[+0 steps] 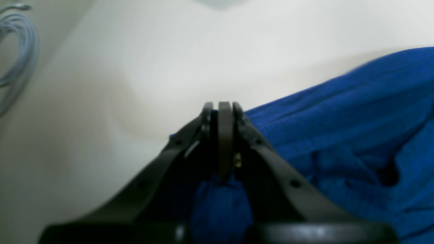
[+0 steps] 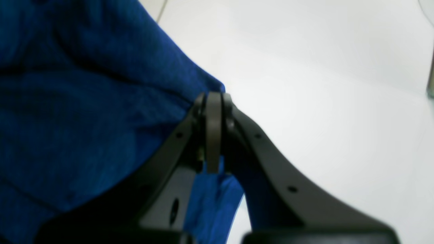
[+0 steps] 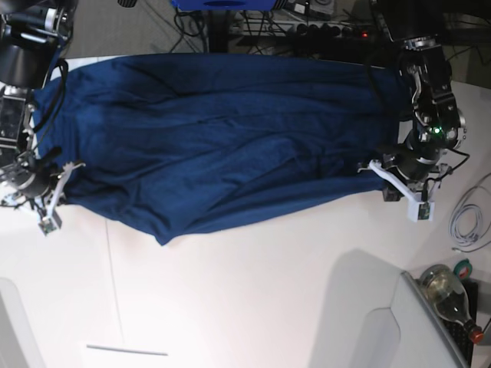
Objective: Layout the t-shirt on the table in an organized manner, then fold the t-shirt properly
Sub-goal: 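Lift the hem edge with both grippers and fold it over toward the collar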
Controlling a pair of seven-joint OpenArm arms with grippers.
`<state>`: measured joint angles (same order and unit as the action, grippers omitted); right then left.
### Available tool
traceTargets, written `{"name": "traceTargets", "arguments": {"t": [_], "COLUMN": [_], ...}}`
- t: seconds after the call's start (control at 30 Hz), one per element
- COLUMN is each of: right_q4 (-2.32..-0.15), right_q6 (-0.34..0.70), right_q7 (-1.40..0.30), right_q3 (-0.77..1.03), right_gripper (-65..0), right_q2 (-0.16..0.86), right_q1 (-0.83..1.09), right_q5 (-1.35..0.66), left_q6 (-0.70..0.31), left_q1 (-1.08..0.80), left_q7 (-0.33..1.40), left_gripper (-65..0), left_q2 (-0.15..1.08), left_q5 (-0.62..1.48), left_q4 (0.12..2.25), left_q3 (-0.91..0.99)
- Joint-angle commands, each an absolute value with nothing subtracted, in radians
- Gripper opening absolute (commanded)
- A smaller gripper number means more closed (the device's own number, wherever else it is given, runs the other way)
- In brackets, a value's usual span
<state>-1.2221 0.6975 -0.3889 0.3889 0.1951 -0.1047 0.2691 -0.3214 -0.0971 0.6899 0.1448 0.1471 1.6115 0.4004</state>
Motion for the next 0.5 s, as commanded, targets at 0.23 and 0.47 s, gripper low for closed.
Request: {"name": "traceTargets", "arguments": {"t": [0.23,0.47], "right_q4": [-1.323,-1.362], "right_q6": [0.698,0.698], "right_q7": [-0.367,-0.367], "right_q3": [0.397,0.453], "right_gripper": [-65.0,-65.0], "right_q2": [0.209,0.2], "right_q1": [-0.045,0.007], "right_q5": [0.257,0.257], "left_q6": [-0.337,-0.377], "left_q1": [-0.179,-0.243], "left_q7": [0.662,0.662], "left_gripper": [-65.0,-65.0], "left_q2": [0.131,0.113], "left_q5": [0.151,0.151], "left_q4": [1.699,1.762], "left_q3": [0.496,0.498]}}
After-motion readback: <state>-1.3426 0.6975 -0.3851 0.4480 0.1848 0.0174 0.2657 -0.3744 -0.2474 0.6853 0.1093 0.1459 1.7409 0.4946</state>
